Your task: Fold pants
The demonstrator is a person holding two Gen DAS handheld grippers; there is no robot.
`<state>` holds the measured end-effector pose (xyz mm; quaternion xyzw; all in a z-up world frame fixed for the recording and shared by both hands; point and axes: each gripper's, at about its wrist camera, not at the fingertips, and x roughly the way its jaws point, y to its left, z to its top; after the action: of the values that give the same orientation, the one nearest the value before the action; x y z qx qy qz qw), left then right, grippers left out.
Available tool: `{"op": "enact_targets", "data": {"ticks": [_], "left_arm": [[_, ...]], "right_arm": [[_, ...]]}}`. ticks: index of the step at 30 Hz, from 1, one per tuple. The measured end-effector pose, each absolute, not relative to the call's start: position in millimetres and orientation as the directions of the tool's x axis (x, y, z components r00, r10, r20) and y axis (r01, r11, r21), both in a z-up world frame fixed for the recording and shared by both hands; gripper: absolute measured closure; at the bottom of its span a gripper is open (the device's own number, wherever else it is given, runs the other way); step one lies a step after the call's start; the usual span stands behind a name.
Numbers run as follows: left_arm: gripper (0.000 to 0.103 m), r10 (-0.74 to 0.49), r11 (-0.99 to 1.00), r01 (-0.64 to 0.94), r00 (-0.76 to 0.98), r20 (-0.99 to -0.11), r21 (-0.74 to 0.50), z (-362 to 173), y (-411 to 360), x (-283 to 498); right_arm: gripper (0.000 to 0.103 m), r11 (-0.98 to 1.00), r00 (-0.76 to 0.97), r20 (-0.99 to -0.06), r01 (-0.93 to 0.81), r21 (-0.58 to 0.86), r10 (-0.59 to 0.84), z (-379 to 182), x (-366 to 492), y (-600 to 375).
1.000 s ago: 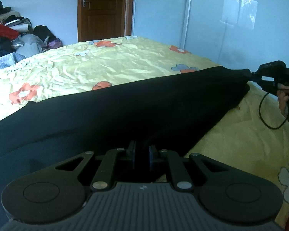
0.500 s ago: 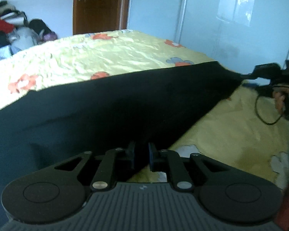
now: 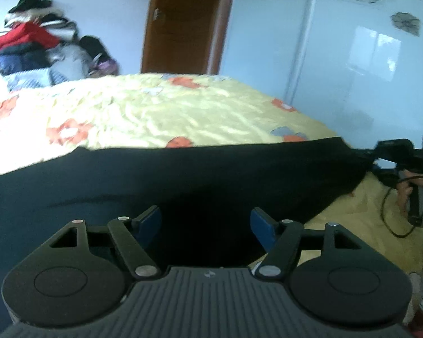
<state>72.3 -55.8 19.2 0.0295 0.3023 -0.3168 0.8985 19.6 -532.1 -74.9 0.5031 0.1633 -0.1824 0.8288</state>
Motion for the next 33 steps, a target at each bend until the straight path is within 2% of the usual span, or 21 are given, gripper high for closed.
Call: {"op": "enact_targets", "data": {"ticks": [2, 6, 10, 14, 26, 33], "left_arm": [[0.026, -0.526, 0.816, 0.562, 0.626, -0.576, -0.135, 16.3, -52.2, 75.0], [0.02, -0.466, 0.868, 0.471, 0.659, -0.59, -0.159, 13.6, -35.2, 85.8], [0.019, -0.436, 0.896, 0.384, 0.67, -0.601, -0.221, 11.9, -17.3, 95.3], [0.019, -0.381, 0.923, 0.318, 0.697, -0.608, -0.214, 9.8, -1.6, 96.0], [0.015, -0.292, 0.957, 0.235, 0.763, -0.577, -0.172, 17.3, 16.4, 92.7], [0.015, -0.287, 0.958, 0.228, 0.763, -0.579, -0.174, 13.2, 14.2, 93.5]], "right_arm": [[0.092, 0.422, 0.888, -0.432, 0.455, 0.784, -0.157, -75.2, 15.2, -528.7], [0.094, 0.524, 0.914, -0.369, 0.399, 0.753, -0.166, -52.2, 22.2, -510.5], [0.094, 0.633, 0.946, -0.316, 0.291, 0.717, -0.076, -23.9, 43.3, -482.3], [0.094, 0.664, 0.957, -0.284, 0.176, 0.727, 0.057, -10.5, 70.3, -452.0], [0.094, 0.717, 0.803, -0.347, -0.138, 0.683, 0.485, -21.0, 126.4, -300.6], [0.094, 0.763, 0.738, -0.406, -0.224, 0.606, 0.539, -22.5, 122.7, -253.7]]}}
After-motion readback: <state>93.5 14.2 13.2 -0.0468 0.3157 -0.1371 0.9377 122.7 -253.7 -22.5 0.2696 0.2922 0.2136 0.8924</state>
